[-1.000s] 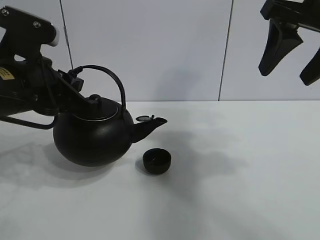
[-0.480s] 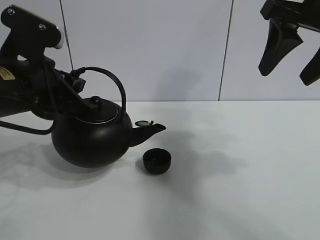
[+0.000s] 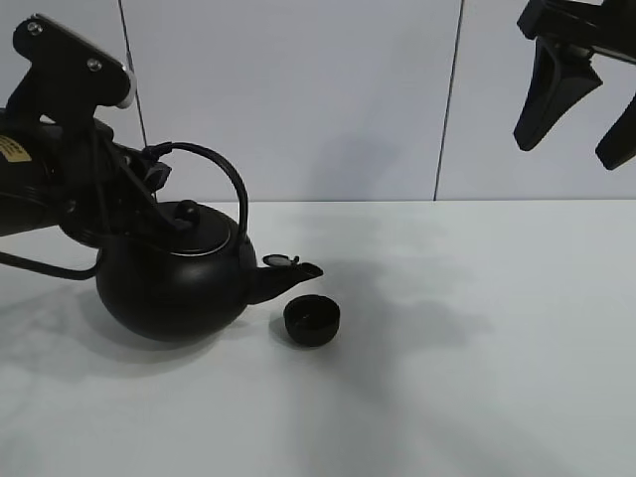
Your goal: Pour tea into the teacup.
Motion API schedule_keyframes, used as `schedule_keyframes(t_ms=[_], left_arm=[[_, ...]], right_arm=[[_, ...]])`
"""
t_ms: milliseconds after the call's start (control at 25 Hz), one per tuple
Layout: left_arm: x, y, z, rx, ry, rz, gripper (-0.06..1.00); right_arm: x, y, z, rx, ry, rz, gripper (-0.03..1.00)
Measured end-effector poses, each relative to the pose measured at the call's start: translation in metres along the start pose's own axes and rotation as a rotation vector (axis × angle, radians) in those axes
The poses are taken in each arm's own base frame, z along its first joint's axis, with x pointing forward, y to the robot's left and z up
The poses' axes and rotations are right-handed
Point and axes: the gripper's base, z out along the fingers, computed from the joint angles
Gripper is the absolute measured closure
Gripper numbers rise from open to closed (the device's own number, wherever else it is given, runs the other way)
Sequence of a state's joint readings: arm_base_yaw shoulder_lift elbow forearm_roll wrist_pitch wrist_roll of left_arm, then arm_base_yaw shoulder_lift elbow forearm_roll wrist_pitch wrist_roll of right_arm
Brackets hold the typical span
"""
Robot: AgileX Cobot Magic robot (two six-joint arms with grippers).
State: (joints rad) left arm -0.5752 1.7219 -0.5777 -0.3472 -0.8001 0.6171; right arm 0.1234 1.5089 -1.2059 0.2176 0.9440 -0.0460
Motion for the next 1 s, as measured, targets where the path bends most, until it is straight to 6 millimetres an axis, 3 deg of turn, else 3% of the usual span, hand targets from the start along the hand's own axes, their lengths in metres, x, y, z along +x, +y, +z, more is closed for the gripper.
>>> schedule_keyframes(t_ms=[1000], left_arm=[[0.0057, 0.0002, -0.0001, 0.001, 0.062, 0.04, 0.84]], right_arm=[[-0.0001, 0.0002, 0.0, -0.002, -0.001, 0.002, 0.47]])
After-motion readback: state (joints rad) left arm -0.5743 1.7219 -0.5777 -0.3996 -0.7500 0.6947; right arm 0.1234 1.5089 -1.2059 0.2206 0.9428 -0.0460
